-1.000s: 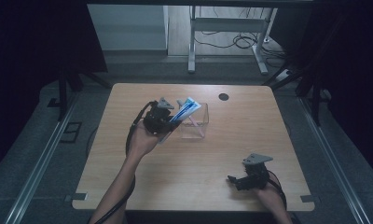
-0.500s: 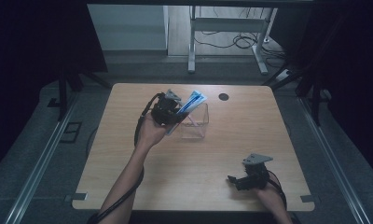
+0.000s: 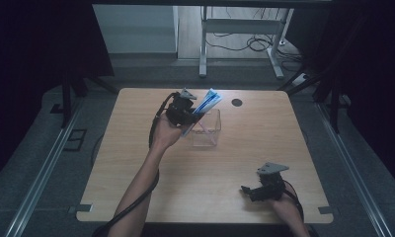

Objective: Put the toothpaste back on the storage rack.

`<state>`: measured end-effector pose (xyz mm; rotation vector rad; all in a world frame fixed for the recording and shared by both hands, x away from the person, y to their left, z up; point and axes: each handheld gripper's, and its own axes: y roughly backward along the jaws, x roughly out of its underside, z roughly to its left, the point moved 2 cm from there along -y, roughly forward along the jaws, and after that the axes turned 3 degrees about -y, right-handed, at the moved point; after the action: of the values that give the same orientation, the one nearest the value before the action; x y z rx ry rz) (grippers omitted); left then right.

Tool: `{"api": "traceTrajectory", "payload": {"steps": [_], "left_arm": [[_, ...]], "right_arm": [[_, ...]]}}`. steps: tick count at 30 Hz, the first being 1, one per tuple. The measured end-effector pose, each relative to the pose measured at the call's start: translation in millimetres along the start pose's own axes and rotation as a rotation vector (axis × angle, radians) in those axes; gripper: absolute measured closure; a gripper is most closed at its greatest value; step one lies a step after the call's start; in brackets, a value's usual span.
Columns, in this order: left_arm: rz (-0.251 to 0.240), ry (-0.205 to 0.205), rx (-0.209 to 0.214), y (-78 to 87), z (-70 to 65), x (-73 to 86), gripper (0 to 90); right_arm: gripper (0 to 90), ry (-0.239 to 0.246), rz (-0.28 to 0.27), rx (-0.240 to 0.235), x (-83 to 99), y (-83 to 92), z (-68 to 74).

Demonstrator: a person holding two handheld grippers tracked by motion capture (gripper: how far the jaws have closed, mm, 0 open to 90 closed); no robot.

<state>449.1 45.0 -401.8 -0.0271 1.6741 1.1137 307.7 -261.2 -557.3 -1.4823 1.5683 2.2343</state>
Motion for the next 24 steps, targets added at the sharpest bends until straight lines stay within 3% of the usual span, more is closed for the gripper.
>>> {"api": "traceTrajectory", "payload": {"steps": [24], "left_arm": [[-0.044,0.036,-0.03,-35.2,7.9,-23.1,73.6]], "right_arm": [[1.9,0.0,0.0,-0.001,0.0,0.0,0.0]]}}
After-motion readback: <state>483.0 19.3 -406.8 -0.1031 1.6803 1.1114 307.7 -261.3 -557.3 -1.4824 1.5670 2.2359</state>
